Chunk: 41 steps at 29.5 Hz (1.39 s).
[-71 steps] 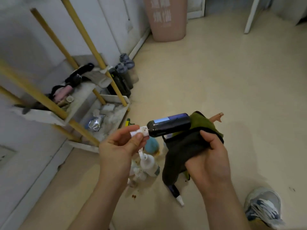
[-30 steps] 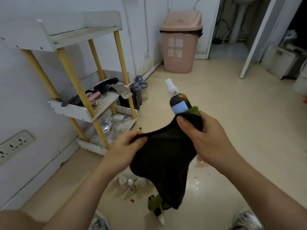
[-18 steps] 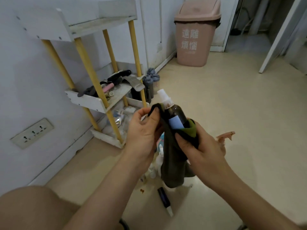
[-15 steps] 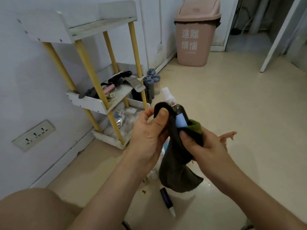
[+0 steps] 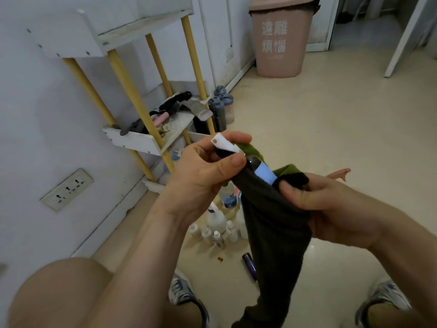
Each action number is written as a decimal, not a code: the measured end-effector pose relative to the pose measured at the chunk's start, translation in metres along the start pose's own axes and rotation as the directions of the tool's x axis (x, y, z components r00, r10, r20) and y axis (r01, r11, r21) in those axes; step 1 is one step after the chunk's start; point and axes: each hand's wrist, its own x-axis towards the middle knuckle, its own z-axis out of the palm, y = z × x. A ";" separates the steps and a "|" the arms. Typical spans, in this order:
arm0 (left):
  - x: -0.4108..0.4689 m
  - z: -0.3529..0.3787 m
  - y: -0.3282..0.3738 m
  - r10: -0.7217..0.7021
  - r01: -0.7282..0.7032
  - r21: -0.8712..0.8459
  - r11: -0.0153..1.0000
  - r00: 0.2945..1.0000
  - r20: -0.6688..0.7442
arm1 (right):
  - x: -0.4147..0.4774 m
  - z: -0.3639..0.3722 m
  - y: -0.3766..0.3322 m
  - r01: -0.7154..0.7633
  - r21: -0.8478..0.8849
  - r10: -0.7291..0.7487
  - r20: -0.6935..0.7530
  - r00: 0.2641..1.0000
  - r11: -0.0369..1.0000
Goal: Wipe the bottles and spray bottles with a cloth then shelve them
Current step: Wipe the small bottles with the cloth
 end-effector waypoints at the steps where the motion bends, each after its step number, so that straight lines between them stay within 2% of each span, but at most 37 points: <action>1: 0.001 0.003 -0.001 0.015 -0.012 0.040 0.999 0.996 -0.091 | 0.003 0.002 0.000 0.006 -0.140 -0.019 -0.097 0.995 0.990; 2: 0.003 0.007 -0.003 0.023 -0.011 0.063 0.998 0.981 -0.191 | 0.006 0.004 0.002 0.017 -0.325 -0.083 -0.190 0.978 0.946; 4: 0.006 0.014 -0.009 0.008 -0.003 0.014 1.000 0.934 -0.358 | 0.012 0.011 0.010 0.015 -0.680 -0.298 -0.302 0.906 0.733; 5: 0.008 0.017 -0.013 -0.009 -0.002 -0.024 1.000 0.906 -0.423 | 0.015 0.015 0.017 -0.015 -0.822 -0.430 -0.314 0.846 0.570; 6: 0.009 0.020 -0.016 -0.032 0.004 -0.059 0.998 0.876 -0.481 | 0.017 0.017 0.025 -0.088 -0.932 -0.569 -0.287 0.771 0.350; 7: 0.009 0.024 -0.019 -0.057 0.007 -0.096 0.995 0.848 -0.527 | 0.019 0.020 0.031 -0.193 -0.971 -0.649 -0.238 0.723 0.142; 8: 0.009 0.027 -0.021 -0.087 0.008 -0.142 0.990 0.822 -0.562 | 0.021 0.020 0.038 -0.265 -0.964 -0.689 -0.202 0.697 0.015; 9: 0.009 0.030 -0.023 -0.123 0.012 -0.190 0.982 0.802 -0.584 | 0.022 0.019 0.042 -0.291 -0.955 -0.730 -0.160 0.665 -0.056; 10: 0.009 0.031 -0.025 -0.159 0.024 -0.228 0.973 0.787 -0.596 | 0.023 0.018 0.044 -0.285 -0.956 -0.755 -0.133 0.643 -0.074; 12: 0.009 0.028 -0.026 -0.204 0.063 -0.248 0.967 0.772 -0.602 | 0.023 0.015 0.043 -0.193 -0.980 -0.680 -0.170 0.714 0.043; 13: 0.009 0.025 -0.026 -0.205 0.078 -0.232 0.970 0.778 -0.594 | 0.021 0.014 0.041 -0.104 -0.980 -0.626 -0.190 0.756 0.172; 14: 0.009 0.023 -0.025 -0.193 0.084 -0.210 0.974 0.793 -0.578 | 0.020 0.013 0.038 -0.011 -0.931 -0.572 -0.233 0.787 0.364; 16: 0.008 0.022 -0.021 -0.148 0.066 -0.173 0.983 0.844 -0.516 | 0.015 0.017 0.029 0.127 -0.606 -0.390 -0.325 0.861 0.785; 17: 0.008 0.022 -0.020 -0.124 0.047 -0.172 0.984 0.873 -0.472 | 0.013 0.018 0.026 0.116 -0.382 -0.259 -0.350 0.900 0.917; 18: 0.007 0.023 -0.017 -0.103 0.027 -0.183 0.983 0.902 -0.418 | 0.012 0.018 0.024 0.091 -0.178 -0.150 -0.356 0.922 0.980; 20: 0.005 0.022 -0.015 -0.063 -0.004 -0.207 0.978 0.946 -0.318 | 0.009 0.018 0.018 0.084 0.067 -0.054 -0.367 0.929 0.994; 21: 0.004 0.020 -0.015 -0.046 -0.015 -0.209 0.978 0.957 -0.286 | 0.007 0.017 0.015 0.093 0.076 -0.057 -0.388 0.920 0.993; 22: 0.003 0.019 -0.015 -0.035 -0.021 -0.194 0.981 0.960 -0.278 | 0.007 0.017 0.014 0.099 -0.003 -0.091 -0.414 0.906 0.995; 23: 0.002 0.018 -0.017 -0.026 -0.025 -0.163 0.986 0.953 -0.301 | 0.007 0.017 0.015 0.095 -0.187 -0.168 -0.430 0.887 0.978; 24: 0.002 0.019 -0.019 -0.022 -0.024 -0.127 0.992 0.937 -0.348 | 0.007 0.015 0.018 0.082 -0.448 -0.293 -0.425 0.857 0.890; 25: 0.002 0.021 -0.022 -0.028 -0.017 -0.108 0.994 0.913 -0.407 | 0.008 0.013 0.023 0.062 -0.713 -0.458 -0.378 0.805 0.698; 26: 0.002 0.025 -0.025 -0.053 -0.002 -0.116 0.993 0.883 -0.467 | 0.008 0.012 0.029 0.017 -0.896 -0.609 -0.287 0.739 0.443; 27: 0.002 0.027 -0.029 -0.095 0.017 -0.153 0.988 0.850 -0.518 | 0.010 0.011 0.037 -0.050 -0.979 -0.716 -0.178 0.674 0.197; 28: 0.002 0.029 -0.032 -0.146 0.033 -0.210 0.977 0.819 -0.555 | 0.011 0.013 0.043 -0.083 -0.996 -0.753 -0.080 0.653 0.034; 29: 0.003 0.029 -0.035 -0.192 0.041 -0.264 0.964 0.792 -0.580 | 0.013 0.013 0.049 -0.103 -0.993 -0.766 -0.018 0.643 -0.063; 30: 0.003 0.029 -0.036 -0.225 0.046 -0.301 0.952 0.775 -0.591 | 0.015 0.014 0.054 -0.095 -0.993 -0.769 -0.008 0.639 -0.068; 31: 0.003 0.028 -0.036 -0.233 0.048 -0.312 0.949 0.772 -0.591 | 0.017 0.015 0.057 -0.048 -0.999 -0.757 -0.051 0.652 0.026; 32: 0.003 0.029 -0.035 -0.219 0.043 -0.300 0.953 0.782 -0.584 | 0.018 0.018 0.055 0.028 -0.977 -0.742 -0.143 0.655 0.213; 33: 0.003 0.030 -0.032 -0.187 0.030 -0.275 0.961 0.802 -0.567 | 0.018 0.022 0.049 0.112 -0.880 -0.704 -0.286 0.650 0.461; 34: 0.003 0.031 -0.029 -0.148 0.013 -0.245 0.969 0.828 -0.540 | 0.018 0.025 0.042 0.198 -0.646 -0.574 -0.443 0.689 0.737; 35: 0.002 0.033 -0.027 -0.109 -0.005 -0.217 0.976 0.855 -0.508 | 0.018 0.026 0.035 0.243 -0.320 -0.386 -0.529 0.756 0.916; 36: 0.002 0.034 -0.024 -0.072 -0.018 -0.186 0.982 0.880 -0.469 | 0.017 0.027 0.030 0.224 -0.024 -0.203 -0.526 0.826 0.974; 37: 0.001 0.034 -0.022 -0.040 -0.028 -0.152 0.988 0.903 -0.428 | 0.015 0.025 0.027 0.182 0.154 -0.085 -0.491 0.867 0.971; 39: -0.001 0.033 -0.019 -0.002 -0.040 -0.108 0.993 0.935 -0.356 | 0.011 0.026 0.021 0.133 0.259 -0.004 -0.445 0.896 0.957; 41: -0.003 0.030 -0.016 -0.012 -0.024 -0.113 0.993 0.950 -0.311 | 0.010 0.026 0.021 0.160 0.200 -0.047 -0.477 0.878 0.967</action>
